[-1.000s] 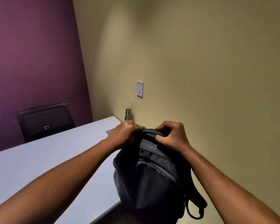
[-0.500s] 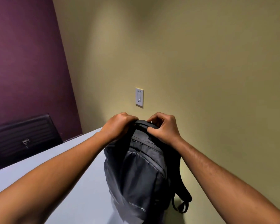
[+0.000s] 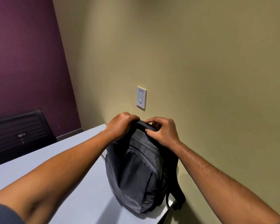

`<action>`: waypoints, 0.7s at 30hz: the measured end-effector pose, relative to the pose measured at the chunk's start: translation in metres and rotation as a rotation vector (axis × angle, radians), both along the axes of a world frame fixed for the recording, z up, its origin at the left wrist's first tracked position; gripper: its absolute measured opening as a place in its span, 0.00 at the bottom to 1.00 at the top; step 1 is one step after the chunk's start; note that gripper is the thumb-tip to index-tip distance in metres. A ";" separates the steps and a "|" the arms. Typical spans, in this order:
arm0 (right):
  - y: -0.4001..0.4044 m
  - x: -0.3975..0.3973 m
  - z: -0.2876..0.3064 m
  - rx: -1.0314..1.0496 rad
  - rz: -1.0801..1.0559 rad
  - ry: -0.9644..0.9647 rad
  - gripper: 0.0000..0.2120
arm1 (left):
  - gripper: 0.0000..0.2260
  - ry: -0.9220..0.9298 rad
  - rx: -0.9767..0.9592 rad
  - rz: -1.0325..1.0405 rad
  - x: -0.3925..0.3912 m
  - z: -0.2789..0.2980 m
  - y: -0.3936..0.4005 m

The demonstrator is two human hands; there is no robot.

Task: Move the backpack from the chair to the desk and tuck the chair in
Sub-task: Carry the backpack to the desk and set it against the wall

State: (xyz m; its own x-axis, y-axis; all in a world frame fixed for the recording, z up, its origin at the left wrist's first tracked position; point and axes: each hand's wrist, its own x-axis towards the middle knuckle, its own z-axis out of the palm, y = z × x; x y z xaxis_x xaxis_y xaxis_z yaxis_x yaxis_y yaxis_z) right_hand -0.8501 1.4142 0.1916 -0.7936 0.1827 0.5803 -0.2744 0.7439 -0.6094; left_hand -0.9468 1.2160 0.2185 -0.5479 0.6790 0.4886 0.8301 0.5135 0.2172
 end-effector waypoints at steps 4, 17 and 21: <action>0.030 -0.031 -0.016 -0.019 -0.045 0.044 0.13 | 0.15 -0.041 0.031 0.014 -0.032 -0.011 0.035; 0.083 -0.068 -0.089 0.264 -0.090 -0.015 0.08 | 0.15 -0.308 -0.049 -0.002 -0.087 -0.081 0.099; 0.081 -0.075 -0.084 0.304 -0.080 -0.089 0.08 | 0.18 -0.347 -0.061 0.003 -0.088 -0.088 0.097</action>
